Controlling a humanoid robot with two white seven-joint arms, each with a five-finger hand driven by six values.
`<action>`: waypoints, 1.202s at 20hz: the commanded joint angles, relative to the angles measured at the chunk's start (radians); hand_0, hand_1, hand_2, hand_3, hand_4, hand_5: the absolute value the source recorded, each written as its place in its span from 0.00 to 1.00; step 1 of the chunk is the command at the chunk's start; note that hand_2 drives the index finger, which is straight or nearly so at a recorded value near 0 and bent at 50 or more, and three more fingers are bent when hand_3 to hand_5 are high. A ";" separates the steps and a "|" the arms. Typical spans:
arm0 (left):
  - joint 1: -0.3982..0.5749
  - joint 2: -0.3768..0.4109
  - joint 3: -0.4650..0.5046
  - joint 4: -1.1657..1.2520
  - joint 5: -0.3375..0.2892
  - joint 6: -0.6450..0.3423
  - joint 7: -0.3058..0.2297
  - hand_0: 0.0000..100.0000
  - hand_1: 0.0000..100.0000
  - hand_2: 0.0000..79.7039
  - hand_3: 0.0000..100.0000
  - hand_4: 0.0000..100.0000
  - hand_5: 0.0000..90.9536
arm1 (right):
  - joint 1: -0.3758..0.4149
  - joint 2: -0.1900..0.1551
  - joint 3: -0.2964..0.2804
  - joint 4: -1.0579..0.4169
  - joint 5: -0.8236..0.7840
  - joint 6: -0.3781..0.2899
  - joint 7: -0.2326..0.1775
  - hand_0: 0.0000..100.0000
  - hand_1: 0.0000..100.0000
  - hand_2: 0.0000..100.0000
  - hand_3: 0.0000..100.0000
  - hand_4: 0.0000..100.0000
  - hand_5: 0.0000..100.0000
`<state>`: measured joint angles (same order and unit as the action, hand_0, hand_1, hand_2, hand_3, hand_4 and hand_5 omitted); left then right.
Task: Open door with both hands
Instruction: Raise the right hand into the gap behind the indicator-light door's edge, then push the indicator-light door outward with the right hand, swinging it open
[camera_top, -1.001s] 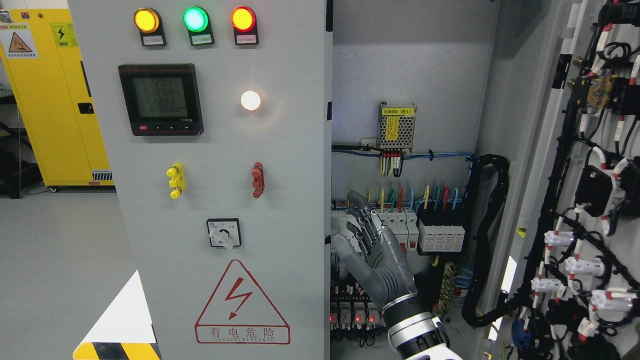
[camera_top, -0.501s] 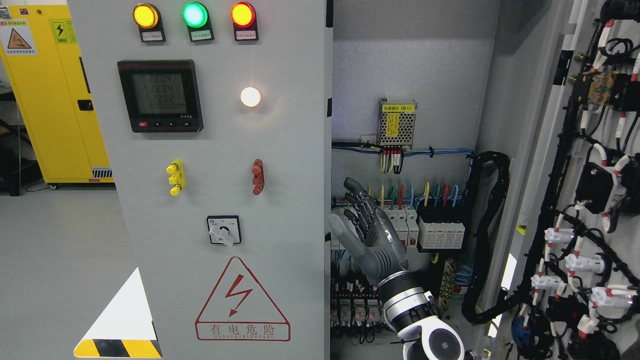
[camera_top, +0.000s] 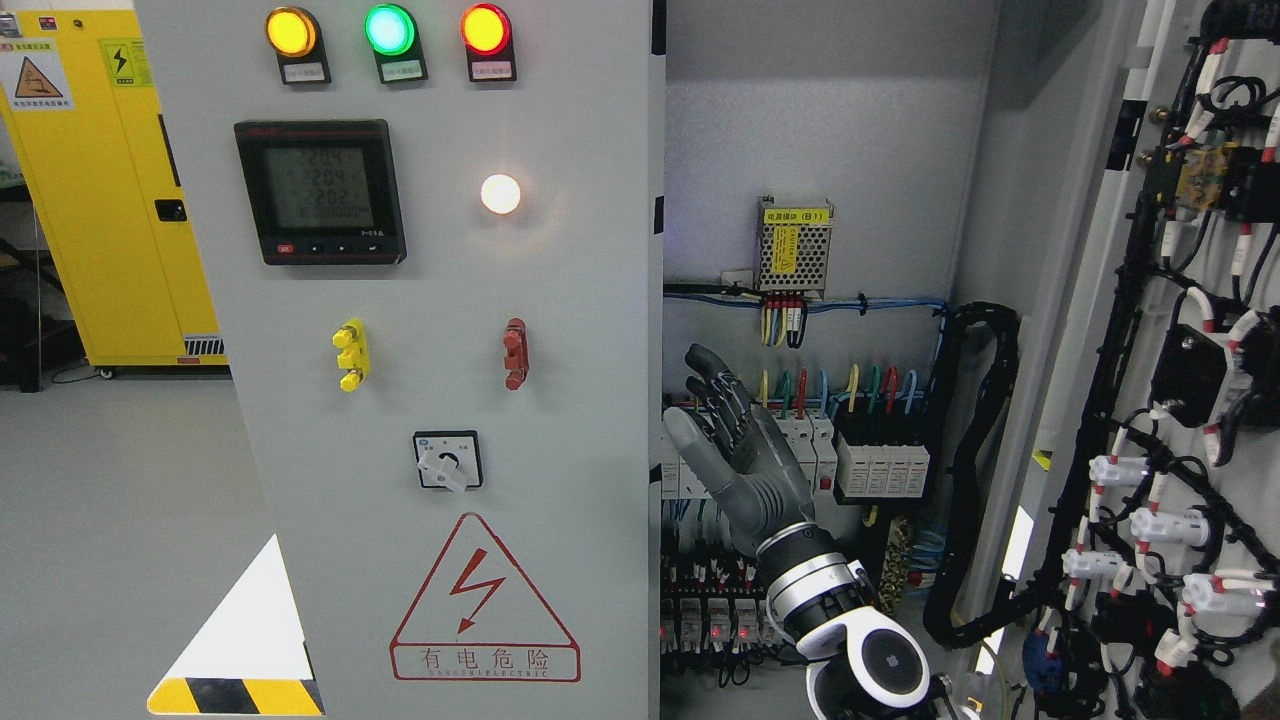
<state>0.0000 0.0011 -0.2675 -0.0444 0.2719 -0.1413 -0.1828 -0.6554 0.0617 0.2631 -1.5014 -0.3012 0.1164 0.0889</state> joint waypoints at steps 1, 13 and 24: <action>0.017 0.022 0.001 0.006 0.003 -0.001 0.000 0.12 0.56 0.00 0.00 0.00 0.00 | -0.030 0.000 -0.030 0.047 -0.016 0.002 0.025 0.00 0.50 0.04 0.00 0.00 0.00; 0.025 0.025 -0.001 0.006 0.001 0.000 0.000 0.12 0.56 0.00 0.00 0.00 0.00 | -0.078 0.004 -0.044 0.128 -0.081 0.002 0.143 0.00 0.50 0.04 0.00 0.00 0.00; 0.025 0.046 0.001 0.008 0.004 0.000 0.000 0.12 0.56 0.00 0.00 0.00 0.00 | -0.093 0.004 -0.090 0.170 -0.167 0.074 0.252 0.00 0.50 0.04 0.00 0.00 0.00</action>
<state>0.0000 0.0246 -0.2676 -0.0389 0.2744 -0.1408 -0.1833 -0.7417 0.0636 0.1992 -1.3697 -0.4378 0.1777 0.3144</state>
